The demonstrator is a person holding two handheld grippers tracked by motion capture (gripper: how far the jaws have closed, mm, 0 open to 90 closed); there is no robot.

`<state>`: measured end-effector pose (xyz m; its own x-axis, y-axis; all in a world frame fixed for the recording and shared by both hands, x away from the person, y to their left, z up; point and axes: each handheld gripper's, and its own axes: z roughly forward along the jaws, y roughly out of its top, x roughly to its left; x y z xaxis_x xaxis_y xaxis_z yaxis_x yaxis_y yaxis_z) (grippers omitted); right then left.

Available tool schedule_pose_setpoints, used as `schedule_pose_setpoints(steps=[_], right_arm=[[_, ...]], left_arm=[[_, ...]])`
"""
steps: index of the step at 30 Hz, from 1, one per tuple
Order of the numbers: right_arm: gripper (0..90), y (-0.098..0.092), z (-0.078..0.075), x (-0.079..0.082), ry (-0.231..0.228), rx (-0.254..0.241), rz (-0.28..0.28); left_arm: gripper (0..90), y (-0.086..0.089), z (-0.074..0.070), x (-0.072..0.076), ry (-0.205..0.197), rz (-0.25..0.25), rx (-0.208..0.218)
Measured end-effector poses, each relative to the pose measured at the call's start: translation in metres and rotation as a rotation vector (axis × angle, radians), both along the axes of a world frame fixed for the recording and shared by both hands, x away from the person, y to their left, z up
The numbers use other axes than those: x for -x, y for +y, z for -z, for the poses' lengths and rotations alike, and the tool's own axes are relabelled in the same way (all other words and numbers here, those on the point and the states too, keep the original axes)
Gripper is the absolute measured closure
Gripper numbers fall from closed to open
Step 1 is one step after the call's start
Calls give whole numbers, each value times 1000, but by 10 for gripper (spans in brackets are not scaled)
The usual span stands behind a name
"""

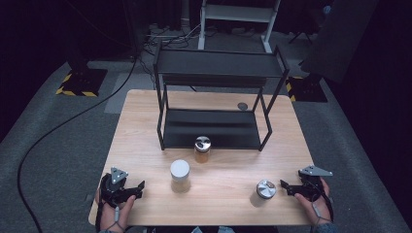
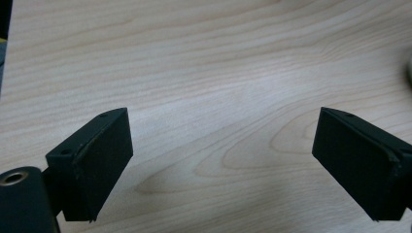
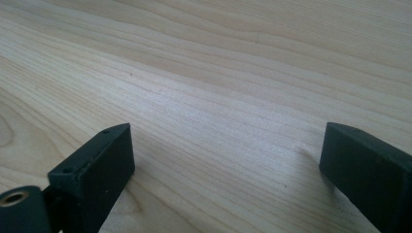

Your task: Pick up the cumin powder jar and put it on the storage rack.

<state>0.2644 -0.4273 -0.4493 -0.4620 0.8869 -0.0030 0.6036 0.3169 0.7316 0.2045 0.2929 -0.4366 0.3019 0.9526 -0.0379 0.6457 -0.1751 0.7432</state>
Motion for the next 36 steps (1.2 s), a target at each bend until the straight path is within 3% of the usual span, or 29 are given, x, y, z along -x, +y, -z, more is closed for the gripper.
schedule_pose_setpoints(steps=[9, 15, 21, 36], right_arm=[[56, 0, 0, 0, 0, 0, 0], [56, 0, 0, 0, 0, 0, 0], [56, 0, 0, 0, 0, 0, 1], [56, 0, 0, 0, 0, 0, 1]], left_arm=[[72, -3, -19, 11, -53, 13, 29], [72, -10, -34, 20, -108, 33, 29], [72, -15, -45, 25, -136, 42, 35], [65, -26, -58, 34, -209, 60, 80]])
